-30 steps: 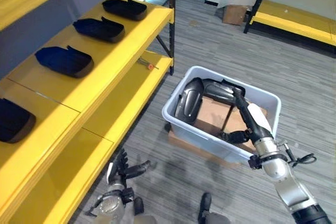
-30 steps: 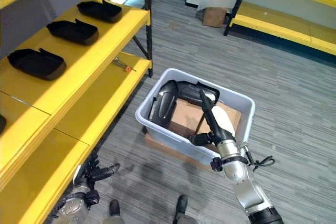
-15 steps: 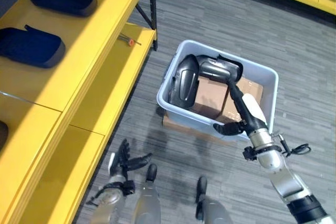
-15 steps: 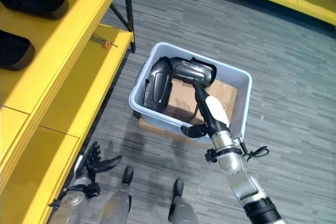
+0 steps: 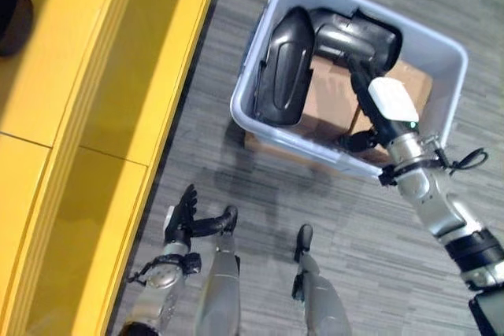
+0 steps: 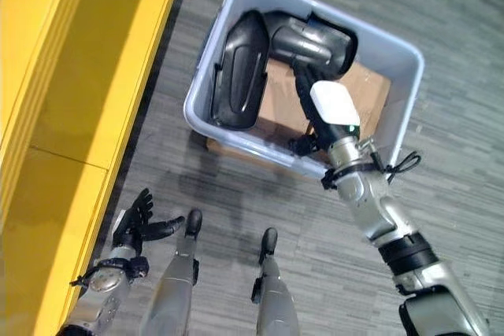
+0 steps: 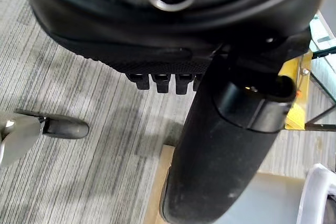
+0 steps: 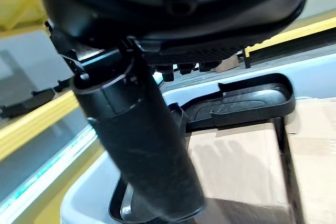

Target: Move parts from the plastic box to the shelf.

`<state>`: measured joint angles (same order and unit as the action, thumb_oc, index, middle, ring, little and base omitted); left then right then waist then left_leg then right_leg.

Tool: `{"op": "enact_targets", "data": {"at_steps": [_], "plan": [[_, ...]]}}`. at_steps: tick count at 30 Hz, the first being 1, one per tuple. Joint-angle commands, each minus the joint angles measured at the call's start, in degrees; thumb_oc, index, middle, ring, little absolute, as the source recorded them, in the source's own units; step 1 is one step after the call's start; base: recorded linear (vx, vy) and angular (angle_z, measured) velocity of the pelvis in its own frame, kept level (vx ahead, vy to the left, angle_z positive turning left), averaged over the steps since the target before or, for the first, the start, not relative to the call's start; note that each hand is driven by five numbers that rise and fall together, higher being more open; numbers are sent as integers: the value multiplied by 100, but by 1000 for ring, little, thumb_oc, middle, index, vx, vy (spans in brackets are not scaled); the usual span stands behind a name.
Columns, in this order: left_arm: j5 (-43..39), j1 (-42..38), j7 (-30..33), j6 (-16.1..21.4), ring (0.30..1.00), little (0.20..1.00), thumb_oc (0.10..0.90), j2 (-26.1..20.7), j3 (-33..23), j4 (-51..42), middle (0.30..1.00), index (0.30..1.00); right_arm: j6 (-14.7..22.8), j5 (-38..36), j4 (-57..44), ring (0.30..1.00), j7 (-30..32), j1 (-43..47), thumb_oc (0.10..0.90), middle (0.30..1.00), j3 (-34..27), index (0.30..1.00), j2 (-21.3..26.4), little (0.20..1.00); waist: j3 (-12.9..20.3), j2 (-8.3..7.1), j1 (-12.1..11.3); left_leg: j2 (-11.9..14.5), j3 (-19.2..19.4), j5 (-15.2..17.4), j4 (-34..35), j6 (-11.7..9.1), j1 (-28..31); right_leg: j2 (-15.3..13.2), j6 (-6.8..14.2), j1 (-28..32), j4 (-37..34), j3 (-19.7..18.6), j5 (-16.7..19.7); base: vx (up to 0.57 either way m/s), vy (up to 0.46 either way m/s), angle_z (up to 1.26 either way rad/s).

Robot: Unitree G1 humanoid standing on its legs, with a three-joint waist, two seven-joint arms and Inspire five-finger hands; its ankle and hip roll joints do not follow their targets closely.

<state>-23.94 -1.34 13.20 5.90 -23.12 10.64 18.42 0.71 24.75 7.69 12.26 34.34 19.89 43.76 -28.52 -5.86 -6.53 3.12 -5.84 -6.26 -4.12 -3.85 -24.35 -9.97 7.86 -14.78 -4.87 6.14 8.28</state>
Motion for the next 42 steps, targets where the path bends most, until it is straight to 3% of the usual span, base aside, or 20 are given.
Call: {"op": "enact_targets", "data": {"at_steps": [1, 12, 27, 42], "plan": [[109, 108, 140, 385, 1000, 1000, 900, 10, -87, -321, 1000, 1000, 144, 174, -129, 1000, 436, 669, 900, 1000, 84, 1000, 322, 1000, 475, -40, -41, 134, -18, -120, 191, 129, -23, -172, 87, 255, 693, 177, -631, 0, 0, 0], [59, -152, 284, 435, 1000, 1000, 900, -64, 15, -315, 1000, 1000, 23, 513, 472, 1000, 336, 2024, 900, 1000, 1060, 1000, 554, 1000, 218, -103, -189, 73, -114, -81, 108, 170, -300, -179, 107, 92, 705, 202, -581, 1, -1, 0], [52, -438, 435, 505, 1000, 1000, 900, -101, 85, -313, 1000, 1000, -60, 1042, 927, 1000, 157, 3068, 900, 1000, 2036, 1000, 723, 1000, -5, -140, -354, -79, -276, -19, -55, 198, -671, -229, 129, 1, 651, 328, -536, 8, 1, 4], [-28, -632, 684, 563, 1000, 1000, 900, 15, 139, -271, 1000, 1000, -272, 709, 1072, 1000, 553, 2902, 900, 1000, 1459, 1000, 492, 1000, -127, -89, -330, -178, -348, -28, -49, 192, -867, -270, 153, -38, 518, 430, -504, 0, 1, 2]]}}
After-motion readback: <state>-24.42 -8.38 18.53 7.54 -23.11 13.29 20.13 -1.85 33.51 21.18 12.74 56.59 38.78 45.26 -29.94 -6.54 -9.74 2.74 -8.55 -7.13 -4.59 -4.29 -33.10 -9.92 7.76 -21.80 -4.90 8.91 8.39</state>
